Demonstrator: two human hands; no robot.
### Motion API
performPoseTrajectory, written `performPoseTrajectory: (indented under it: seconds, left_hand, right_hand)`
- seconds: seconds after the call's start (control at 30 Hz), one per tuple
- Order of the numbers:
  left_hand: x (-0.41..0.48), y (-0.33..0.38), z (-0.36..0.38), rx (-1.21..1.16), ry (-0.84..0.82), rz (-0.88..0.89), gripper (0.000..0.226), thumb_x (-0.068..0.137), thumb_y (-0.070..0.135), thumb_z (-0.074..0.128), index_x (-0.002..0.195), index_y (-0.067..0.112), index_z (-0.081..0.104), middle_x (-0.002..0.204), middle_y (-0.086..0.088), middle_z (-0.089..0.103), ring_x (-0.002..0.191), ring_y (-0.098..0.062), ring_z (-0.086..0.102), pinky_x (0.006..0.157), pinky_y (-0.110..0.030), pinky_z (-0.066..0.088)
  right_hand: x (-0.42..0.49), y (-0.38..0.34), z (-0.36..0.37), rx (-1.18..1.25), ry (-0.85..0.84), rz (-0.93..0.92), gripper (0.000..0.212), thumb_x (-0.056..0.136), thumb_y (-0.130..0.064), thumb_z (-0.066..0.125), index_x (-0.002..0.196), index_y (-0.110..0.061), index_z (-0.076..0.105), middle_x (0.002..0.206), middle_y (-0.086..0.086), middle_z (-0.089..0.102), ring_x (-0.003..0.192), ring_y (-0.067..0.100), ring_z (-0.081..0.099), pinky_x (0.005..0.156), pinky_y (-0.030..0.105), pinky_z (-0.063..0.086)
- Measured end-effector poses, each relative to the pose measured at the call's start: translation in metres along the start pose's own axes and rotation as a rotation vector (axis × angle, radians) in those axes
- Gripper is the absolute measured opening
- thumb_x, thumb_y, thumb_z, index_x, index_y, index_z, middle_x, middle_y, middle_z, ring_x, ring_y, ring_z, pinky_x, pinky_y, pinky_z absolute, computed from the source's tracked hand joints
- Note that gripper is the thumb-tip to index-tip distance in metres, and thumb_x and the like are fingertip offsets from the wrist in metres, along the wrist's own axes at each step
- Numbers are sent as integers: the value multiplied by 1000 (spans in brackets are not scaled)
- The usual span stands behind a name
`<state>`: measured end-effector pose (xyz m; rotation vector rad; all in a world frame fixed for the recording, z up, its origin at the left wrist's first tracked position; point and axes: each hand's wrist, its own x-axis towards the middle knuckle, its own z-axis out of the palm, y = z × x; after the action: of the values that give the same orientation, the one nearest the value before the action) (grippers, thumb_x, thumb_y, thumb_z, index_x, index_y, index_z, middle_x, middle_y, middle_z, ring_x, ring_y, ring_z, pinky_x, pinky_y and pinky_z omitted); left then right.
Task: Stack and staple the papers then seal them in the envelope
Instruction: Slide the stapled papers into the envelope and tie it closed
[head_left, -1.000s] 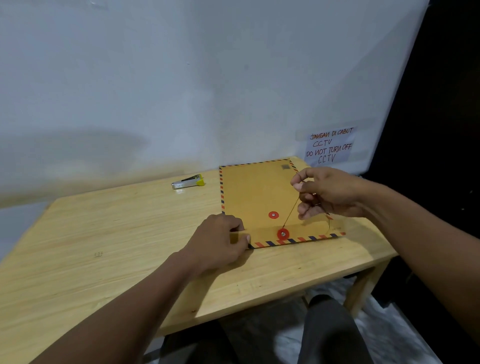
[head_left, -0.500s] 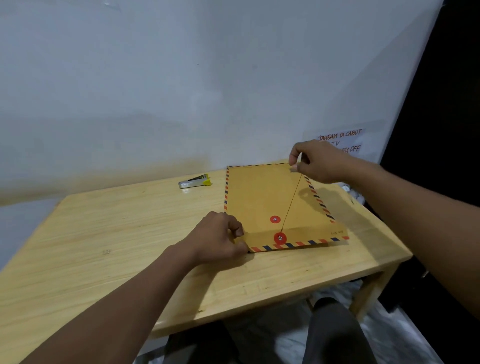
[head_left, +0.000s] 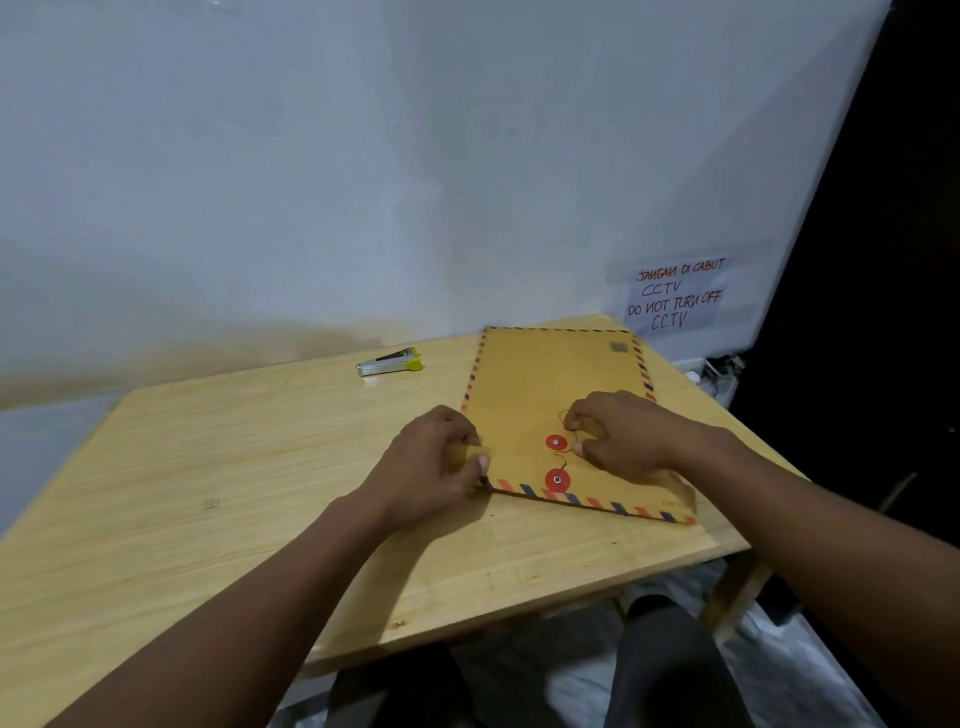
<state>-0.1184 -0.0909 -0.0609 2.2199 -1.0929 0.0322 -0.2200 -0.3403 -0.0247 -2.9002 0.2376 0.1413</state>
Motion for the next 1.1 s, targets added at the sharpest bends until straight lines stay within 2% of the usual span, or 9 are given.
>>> performPoseTrajectory:
  seconds: [0.07,0.2,0.3,0.4,0.6,0.73,0.8,0.9,1.1]
  left_hand:
    - [4,0,1,-25,84,-43,14,85,34,71,92,22,67,111,4,59,97,-14,60,74,-27,47]
    - [14,3,2,-98,119,-148,17,81,14,78,90,27,71,115,2,54,102,-17,60,81,-28,52]
    - [22,4,8,-122,110,-216,26,78,7,80,96,23,72,119,-3,51,103,-21,58,76,-10,43]
    - [33,4,14,-115,160,-260,26,80,4,78,100,21,72,120,-2,49,105,-19,56,72,-2,35]
    - [49,10,24,6,134,-238,20,89,21,74,108,21,68,121,3,42,111,-15,50,89,-20,37]
    - [34,17,23,149,120,-139,22,94,37,63,113,26,64,122,5,47,109,-13,52,86,-30,50]
    - [24,19,16,200,127,-105,21,95,40,60,112,28,63,116,7,51,104,-13,53,81,-32,51]
    - [11,15,4,303,52,-89,23,95,38,57,113,28,66,111,6,59,102,-15,57,79,-34,52]
    - [1,6,3,385,-1,-81,27,96,25,50,116,24,69,117,5,63,109,-18,57,83,-37,52]
  right_hand:
    - [-1,2,-2,-81,-19,13,43,93,-41,61,133,-27,54,134,1,54,120,23,51,92,34,43]
    - [-5,3,-5,-121,-84,37,52,87,-53,66,131,-26,56,130,2,56,120,24,49,91,36,44]
    - [-13,1,-3,-185,-24,-15,49,81,-65,64,112,-27,63,120,-3,52,116,21,45,90,39,43]
    - [-19,1,-1,-54,-71,-20,45,80,-61,68,103,-24,60,114,-5,53,109,19,52,91,39,48]
    - [-25,-8,6,-98,-31,4,62,72,-76,64,113,-32,54,107,-9,47,102,15,46,86,37,49]
    - [-22,-16,16,-119,74,86,64,71,-84,55,106,-31,50,106,-5,49,96,16,48,72,34,44]
    - [-17,-21,22,-108,115,146,68,73,-85,50,111,-28,50,113,-1,52,101,21,53,75,37,47]
    - [-10,-32,28,-92,146,183,68,83,-79,45,122,-23,48,122,1,55,107,24,58,76,37,49]
    - [-11,-56,34,-55,299,36,21,99,-38,54,107,-20,64,104,-1,59,87,16,55,73,34,52]
